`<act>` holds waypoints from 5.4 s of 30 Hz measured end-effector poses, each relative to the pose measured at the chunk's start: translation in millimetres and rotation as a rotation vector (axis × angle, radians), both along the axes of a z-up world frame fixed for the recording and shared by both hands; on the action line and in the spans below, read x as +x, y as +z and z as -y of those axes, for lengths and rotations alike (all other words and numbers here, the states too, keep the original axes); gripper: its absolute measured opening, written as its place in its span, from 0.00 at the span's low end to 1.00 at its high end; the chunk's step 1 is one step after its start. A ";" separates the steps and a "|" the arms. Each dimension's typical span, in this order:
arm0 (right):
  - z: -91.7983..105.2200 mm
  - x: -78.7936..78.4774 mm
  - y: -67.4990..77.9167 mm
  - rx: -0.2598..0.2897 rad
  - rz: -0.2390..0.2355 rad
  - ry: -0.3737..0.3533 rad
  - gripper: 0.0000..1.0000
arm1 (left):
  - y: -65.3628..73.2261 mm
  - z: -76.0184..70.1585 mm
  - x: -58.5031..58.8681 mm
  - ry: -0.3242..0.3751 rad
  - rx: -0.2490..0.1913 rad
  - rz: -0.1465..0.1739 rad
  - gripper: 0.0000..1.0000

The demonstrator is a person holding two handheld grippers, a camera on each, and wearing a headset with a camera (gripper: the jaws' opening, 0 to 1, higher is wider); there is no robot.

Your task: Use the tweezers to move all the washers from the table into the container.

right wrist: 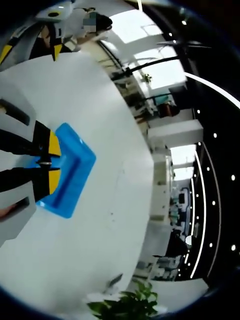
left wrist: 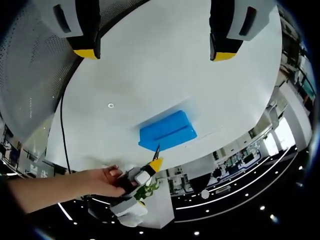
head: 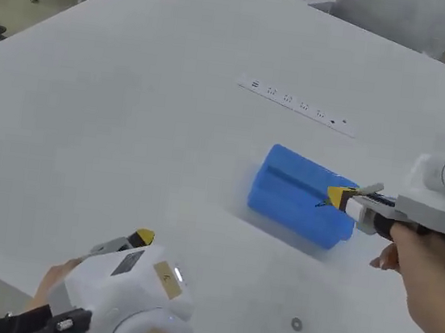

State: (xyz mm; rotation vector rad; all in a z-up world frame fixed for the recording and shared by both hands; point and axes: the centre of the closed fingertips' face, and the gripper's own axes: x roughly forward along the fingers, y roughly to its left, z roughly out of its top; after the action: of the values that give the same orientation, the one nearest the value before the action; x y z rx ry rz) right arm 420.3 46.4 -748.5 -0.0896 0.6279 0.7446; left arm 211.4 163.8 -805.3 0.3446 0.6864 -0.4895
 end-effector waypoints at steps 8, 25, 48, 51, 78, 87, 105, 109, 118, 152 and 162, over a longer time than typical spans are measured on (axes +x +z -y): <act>14.6 -29.3 20.3 0.047 0.013 -0.014 0.04 | 0.9 0.1 0.2 0.000 0.000 0.004 0.92; 28.9 -113.2 -18.4 0.031 -0.111 0.000 0.03 | 0.0 0.2 -0.7 -0.002 0.002 -0.002 0.92; 30.0 -140.2 -74.0 -0.129 -0.158 0.068 0.04 | -0.7 -0.7 -0.8 0.000 0.002 -0.002 0.91; 28.5 -140.3 -75.0 -0.147 -0.153 0.079 0.04 | -0.9 -0.9 -0.5 0.001 0.003 -0.002 0.91; 20.1 -127.3 -78.3 -0.148 -0.064 0.057 0.02 | -0.1 -2.8 0.6 0.012 0.007 0.003 0.91; 28.4 -123.4 -79.5 -0.088 -0.136 -0.014 0.02 | 0.2 -2.0 0.1 0.007 0.005 0.003 0.91; 17.3 -107.5 -12.4 -0.010 -0.045 0.002 0.02 | 2.0 -1.5 0.4 0.006 0.000 0.010 0.91; 16.6 -96.0 5.1 -0.001 -0.006 0.005 0.02 | 1.9 -2.1 0.9 0.009 0.002 0.013 0.91; 8.9 -69.7 33.6 0.018 0.068 0.001 0.02 | 1.8 -2.3 1.2 0.013 -0.004 0.011 0.91; 23.2 30.0 -40.1 -0.156 0.067 -0.060 0.02 | -3.3 -4.1 -0.7 0.017 0.010 -0.015 0.91; 23.5 30.4 -61.9 -0.161 -0.007 -0.076 0.03 | -3.1 -3.3 -0.7 0.015 0.007 -0.015 0.91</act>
State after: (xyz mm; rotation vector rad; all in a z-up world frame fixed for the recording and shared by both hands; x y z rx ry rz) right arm 450.7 22.9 -810.4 -0.2105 0.6934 0.6204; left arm 210.7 167.1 -808.4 0.3422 0.7048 -0.4763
